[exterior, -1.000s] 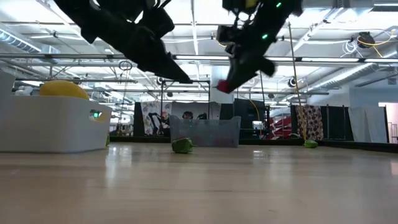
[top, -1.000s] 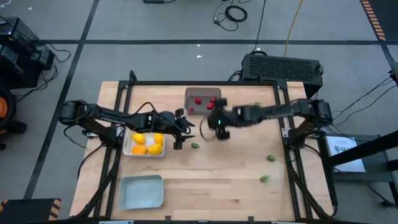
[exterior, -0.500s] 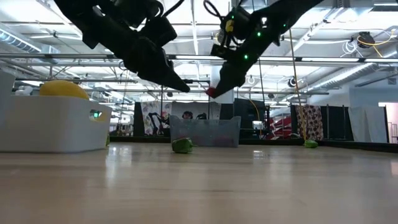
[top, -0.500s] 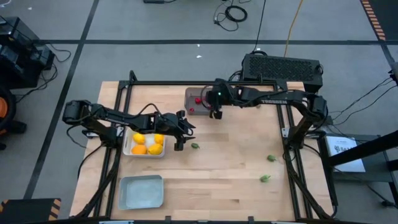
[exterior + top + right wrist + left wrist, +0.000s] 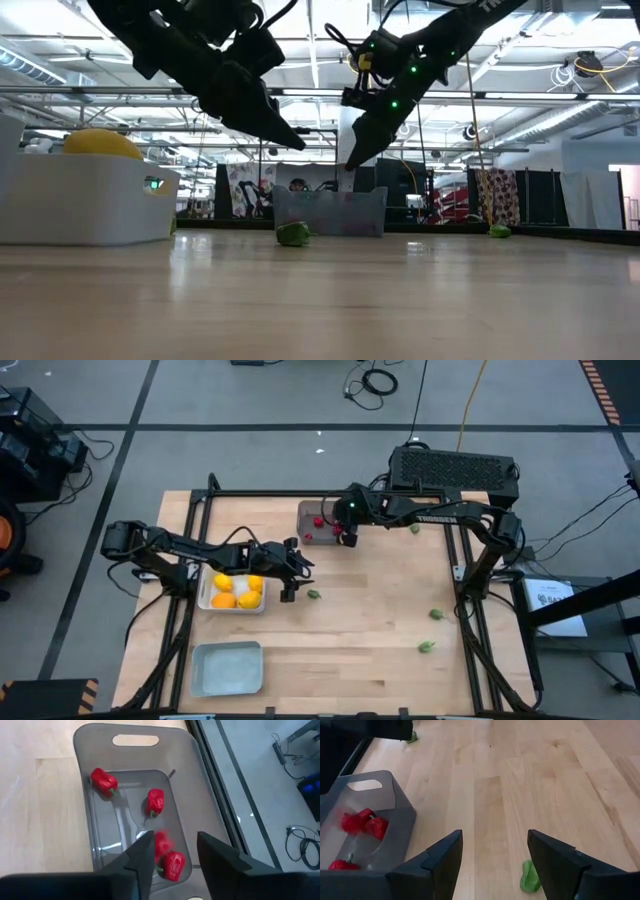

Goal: Sort produce into baskets
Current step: Put the red chili pepper into the black transparent bin, then put the green chili pepper into the gray bin

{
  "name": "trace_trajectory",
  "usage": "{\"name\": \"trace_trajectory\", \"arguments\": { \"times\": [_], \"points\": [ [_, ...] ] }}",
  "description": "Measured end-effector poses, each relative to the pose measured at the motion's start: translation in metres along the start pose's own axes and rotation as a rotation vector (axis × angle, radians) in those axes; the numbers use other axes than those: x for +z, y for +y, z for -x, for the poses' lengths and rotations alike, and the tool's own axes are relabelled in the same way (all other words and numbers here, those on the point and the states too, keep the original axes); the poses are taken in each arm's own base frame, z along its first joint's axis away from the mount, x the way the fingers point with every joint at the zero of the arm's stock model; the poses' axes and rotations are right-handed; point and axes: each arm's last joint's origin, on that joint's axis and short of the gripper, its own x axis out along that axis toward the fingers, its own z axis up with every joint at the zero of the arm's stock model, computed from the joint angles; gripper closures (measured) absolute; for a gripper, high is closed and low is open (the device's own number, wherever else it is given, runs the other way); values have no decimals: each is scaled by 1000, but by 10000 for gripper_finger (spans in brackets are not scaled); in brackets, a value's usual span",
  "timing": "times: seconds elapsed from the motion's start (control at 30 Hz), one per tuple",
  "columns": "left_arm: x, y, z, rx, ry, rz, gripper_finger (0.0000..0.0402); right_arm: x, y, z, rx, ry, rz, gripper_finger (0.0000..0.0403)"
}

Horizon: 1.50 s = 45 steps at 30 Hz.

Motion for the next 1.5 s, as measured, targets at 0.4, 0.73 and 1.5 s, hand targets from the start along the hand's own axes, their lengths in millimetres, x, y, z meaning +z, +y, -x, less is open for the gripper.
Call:
{"name": "trace_trajectory", "arguments": {
  "times": [0.4,0.73,1.5],
  "points": [
    [0,0,0,0,1,0,172,-4,5,2,18,55,18,229],
    [-8,-2,-1,-39,70,-1,172,5,30,30,117,286,-25,241],
    [-30,-13,-49,-282,131,-32,172,-58,185,96,156,509,-5,279]
  ]
}}
